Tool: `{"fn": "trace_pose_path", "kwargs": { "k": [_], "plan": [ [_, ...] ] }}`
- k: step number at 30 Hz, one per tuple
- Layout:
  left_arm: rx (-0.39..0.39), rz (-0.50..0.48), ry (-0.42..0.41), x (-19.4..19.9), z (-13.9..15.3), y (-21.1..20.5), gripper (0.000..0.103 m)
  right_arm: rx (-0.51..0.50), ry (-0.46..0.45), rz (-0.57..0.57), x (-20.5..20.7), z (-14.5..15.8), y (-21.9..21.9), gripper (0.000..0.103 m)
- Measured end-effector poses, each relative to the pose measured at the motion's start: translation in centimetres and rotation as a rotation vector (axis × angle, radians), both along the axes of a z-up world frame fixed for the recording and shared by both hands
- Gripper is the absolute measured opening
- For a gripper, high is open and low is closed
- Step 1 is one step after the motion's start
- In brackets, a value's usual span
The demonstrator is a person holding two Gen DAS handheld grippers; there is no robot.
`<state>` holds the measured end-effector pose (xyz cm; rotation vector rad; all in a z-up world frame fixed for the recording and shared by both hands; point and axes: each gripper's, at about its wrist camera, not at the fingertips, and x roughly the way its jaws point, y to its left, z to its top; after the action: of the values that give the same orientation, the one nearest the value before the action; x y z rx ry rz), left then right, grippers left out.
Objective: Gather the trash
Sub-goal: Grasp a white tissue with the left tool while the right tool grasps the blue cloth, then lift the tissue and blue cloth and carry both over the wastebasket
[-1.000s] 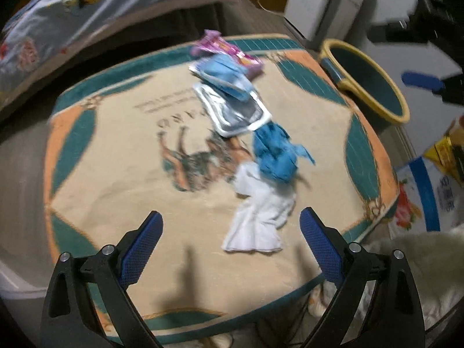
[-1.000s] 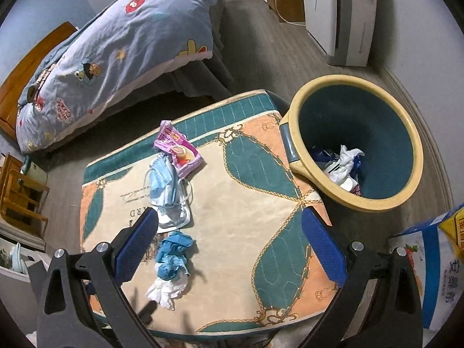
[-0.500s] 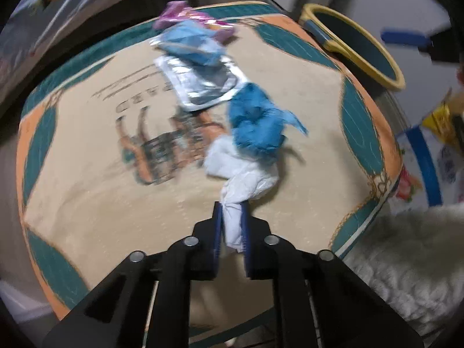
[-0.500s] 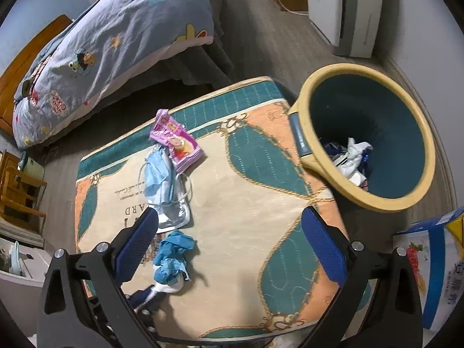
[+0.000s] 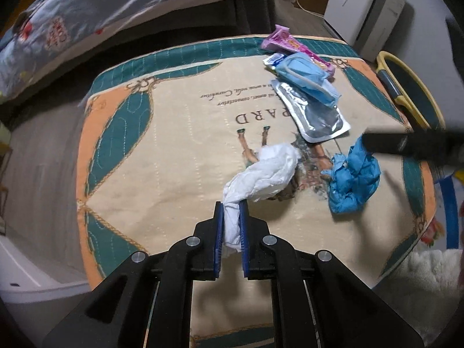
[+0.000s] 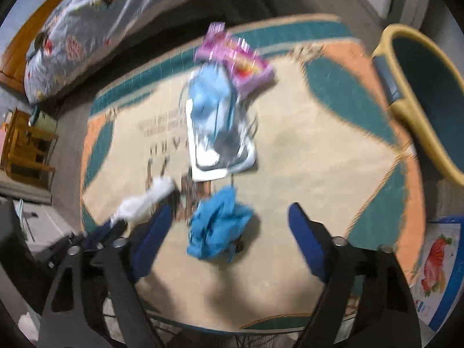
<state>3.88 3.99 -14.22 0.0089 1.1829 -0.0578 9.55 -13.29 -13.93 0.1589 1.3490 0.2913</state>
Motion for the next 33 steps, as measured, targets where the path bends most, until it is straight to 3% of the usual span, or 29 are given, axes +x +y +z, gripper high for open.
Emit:
{"fn": "trace_pose_path", "kwargs": {
  "k": [1, 2, 3, 6, 8, 9, 11, 16, 18, 20, 22, 24, 26, 27, 28, 30, 33],
  "plan": [
    [-0.006, 0.001, 0.000, 0.0, -0.1, 0.1, 0.011, 0.000, 0.020, 0.007, -0.1, -0.6, 0.2, 0.070],
    [-0.030, -0.005, 0.006, 0.1, -0.2, 0.2, 0.012, 0.005, 0.037, 0.011, -0.2, -1.1, 0.4, 0.060],
    [-0.045, -0.008, 0.012, 0.4, -0.4, 0.0, 0.013, 0.014, 0.057, 0.014, -0.2, -1.7, 0.4, 0.043],
    [-0.053, -0.031, 0.014, 0.4, -0.4, -0.6, 0.030, 0.039, 0.053, 0.012, 0.1, -1.7, 0.2, 0.029],
    [-0.045, -0.042, 0.010, 0.7, -0.4, -0.9, 0.062, 0.029, 0.036, 0.014, 0.1, -0.9, -0.1, 0.028],
    [-0.048, -0.042, 0.004, 0.8, -0.3, -1.0, 0.068, 0.043, 0.039, 0.003, 0.2, -0.3, -0.5, 0.027],
    [-0.069, -0.042, -0.007, 1.2, -0.1, -1.1, 0.072, 0.027, 0.038, 0.032, 0.5, 1.6, -1.0, 0.027],
    [-0.067, -0.074, -0.009, 2.5, -0.4, -2.3, 0.077, -0.059, -0.085, 0.104, 1.6, 7.2, -3.0, 0.027],
    [-0.046, -0.105, -0.021, 2.6, -0.6, -3.1, 0.077, -0.087, -0.131, 0.108, 1.6, 8.0, -4.0, 0.027],
    [-0.007, -0.142, -0.024, 2.7, -1.0, -3.9, 0.077, -0.037, -0.123, 0.075, 2.1, 7.6, -5.2, 0.027],
    [-0.010, -0.151, -0.002, 2.8, -1.5, -4.1, 0.077, 0.030, -0.103, 0.032, 2.9, 7.3, -5.9, 0.027],
    [-0.021, -0.149, 0.012, 3.0, -1.8, -4.4, 0.074, 0.009, -0.138, 0.045, 3.1, 7.8, -6.1, 0.027],
    [-0.037, -0.165, 0.030, 3.2, -2.2, -4.8, 0.048, -0.010, -0.158, 0.051, 3.5, 8.0, -6.4, 0.027],
    [-0.020, -0.174, 0.025, 3.2, -2.2, -5.0, 0.042, 0.001, -0.155, 0.047, 3.6, 8.1, -6.5, 0.027],
    [-0.026, -0.196, 0.024, 3.2, -2.1, -5.4, 0.018, 0.012, -0.152, 0.042, 3.8, 8.2, -6.9, 0.027],
    [-0.053, -0.196, 0.021, 3.3, -1.6, -5.6, 0.014, 0.004, -0.164, 0.043, 4.0, 8.2, -7.0, 0.027],
    [-0.054, -0.210, -0.057, 3.3, 1.6, -6.7, 0.013, -0.024, -0.192, 0.040, 4.1, 8.8, -7.7, 0.027]
  ]
}}
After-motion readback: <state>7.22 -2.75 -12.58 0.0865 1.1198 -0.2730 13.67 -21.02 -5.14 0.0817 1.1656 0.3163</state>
